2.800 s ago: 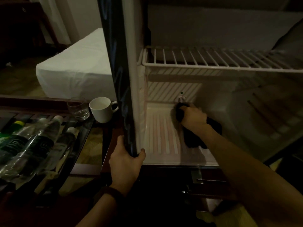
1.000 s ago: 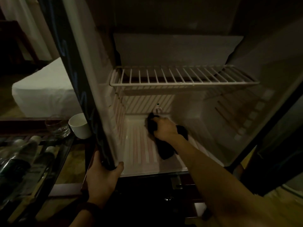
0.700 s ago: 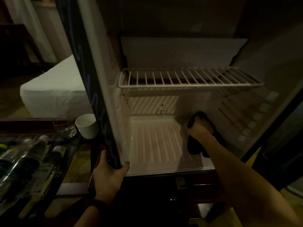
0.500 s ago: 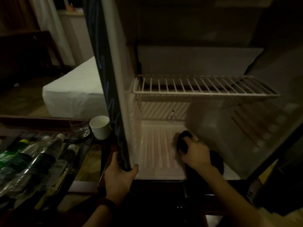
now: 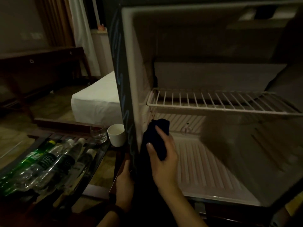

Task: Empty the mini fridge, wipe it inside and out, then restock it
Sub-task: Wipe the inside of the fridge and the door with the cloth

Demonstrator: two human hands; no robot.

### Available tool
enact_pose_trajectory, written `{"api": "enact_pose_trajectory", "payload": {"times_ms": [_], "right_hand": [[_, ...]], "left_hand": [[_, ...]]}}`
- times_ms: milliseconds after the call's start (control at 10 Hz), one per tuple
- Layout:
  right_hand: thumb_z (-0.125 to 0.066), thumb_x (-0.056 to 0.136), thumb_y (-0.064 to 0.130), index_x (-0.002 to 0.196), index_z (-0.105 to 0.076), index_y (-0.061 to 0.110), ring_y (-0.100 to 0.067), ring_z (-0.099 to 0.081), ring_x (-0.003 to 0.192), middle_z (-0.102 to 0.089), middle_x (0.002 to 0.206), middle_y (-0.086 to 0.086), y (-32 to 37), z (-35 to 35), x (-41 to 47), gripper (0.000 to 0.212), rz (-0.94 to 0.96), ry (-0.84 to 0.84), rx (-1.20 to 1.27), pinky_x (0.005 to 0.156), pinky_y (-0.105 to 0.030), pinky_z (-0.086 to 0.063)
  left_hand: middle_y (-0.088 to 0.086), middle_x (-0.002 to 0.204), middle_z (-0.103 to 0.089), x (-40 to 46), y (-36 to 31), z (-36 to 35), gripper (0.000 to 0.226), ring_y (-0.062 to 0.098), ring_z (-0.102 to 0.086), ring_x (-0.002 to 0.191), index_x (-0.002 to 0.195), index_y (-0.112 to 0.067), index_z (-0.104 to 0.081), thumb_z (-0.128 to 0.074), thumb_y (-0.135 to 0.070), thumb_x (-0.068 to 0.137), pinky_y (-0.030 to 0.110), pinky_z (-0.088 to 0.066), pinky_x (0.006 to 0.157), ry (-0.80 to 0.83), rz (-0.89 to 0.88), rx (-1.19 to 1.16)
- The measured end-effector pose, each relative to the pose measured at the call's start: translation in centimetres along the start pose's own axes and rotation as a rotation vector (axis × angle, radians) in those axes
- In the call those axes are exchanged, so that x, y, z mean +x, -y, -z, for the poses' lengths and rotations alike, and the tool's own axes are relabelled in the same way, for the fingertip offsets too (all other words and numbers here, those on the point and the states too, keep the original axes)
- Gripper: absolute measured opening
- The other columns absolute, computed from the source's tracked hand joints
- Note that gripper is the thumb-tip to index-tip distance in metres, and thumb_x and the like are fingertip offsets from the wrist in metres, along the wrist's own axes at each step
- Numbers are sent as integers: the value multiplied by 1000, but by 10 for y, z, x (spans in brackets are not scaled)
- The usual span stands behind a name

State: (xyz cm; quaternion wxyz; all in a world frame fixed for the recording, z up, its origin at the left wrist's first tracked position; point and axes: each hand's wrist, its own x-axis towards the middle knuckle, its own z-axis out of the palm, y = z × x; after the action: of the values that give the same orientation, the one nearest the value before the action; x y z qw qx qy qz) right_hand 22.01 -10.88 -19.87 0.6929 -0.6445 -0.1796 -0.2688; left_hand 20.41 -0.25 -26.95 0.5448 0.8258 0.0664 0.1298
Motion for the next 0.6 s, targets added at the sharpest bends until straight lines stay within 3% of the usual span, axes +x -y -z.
{"api": "enact_pose_trajectory", "payload": {"times_ms": [100,200,300,400,500,600], "right_hand": [[-62,88,16,117,-54,29,-2,-50,114,-54,119,10,-13,-10,40,33,-147,-103,-27,89,-2,-37],[-58,91,13,127,-51,10,-16,-52,111,-55,115,1,-32,-11,95,37,-394,-114,-27,84,-12,-43],[-58,91,13,126,-51,8,-25,-55,112,-59,119,-6,-33,-12,104,36,-433,-102,-83,87,-20,-44],[-63,87,12,109,-57,24,-8,-57,109,-59,106,14,-9,-7,57,26,-269,-107,-87,82,-5,-40],[-63,78,32,110,-56,39,3,-54,110,-58,114,17,16,-9,9,34,-113,-77,-27,92,-11,-42],[-63,80,24,108,-54,41,1,-55,108,-59,113,14,21,-16,6,34,-125,-97,-39,92,-13,-44]], "left_hand": [[-13,106,-62,1,0,-3,61,10,-59,102,116,-28,-49,-78,-15,64,9,-42,80,-17,-14,-25],[-26,87,-51,3,-4,-3,56,-14,-48,79,103,-35,-43,-78,-10,67,-3,-37,61,-6,25,23],[-27,84,-49,4,-6,0,56,-13,-46,74,100,-38,-37,-78,-13,69,0,-38,61,42,27,24],[-22,87,-55,2,-6,0,44,2,-56,82,96,-39,-40,-74,-26,72,17,-44,75,59,57,10],[4,106,-63,0,-3,0,16,30,-59,105,96,-38,-45,-48,-29,83,42,-47,92,46,51,-15],[-7,99,-60,2,11,-1,57,27,-59,104,104,-40,-46,-53,12,82,32,-46,92,47,-19,4]]}}
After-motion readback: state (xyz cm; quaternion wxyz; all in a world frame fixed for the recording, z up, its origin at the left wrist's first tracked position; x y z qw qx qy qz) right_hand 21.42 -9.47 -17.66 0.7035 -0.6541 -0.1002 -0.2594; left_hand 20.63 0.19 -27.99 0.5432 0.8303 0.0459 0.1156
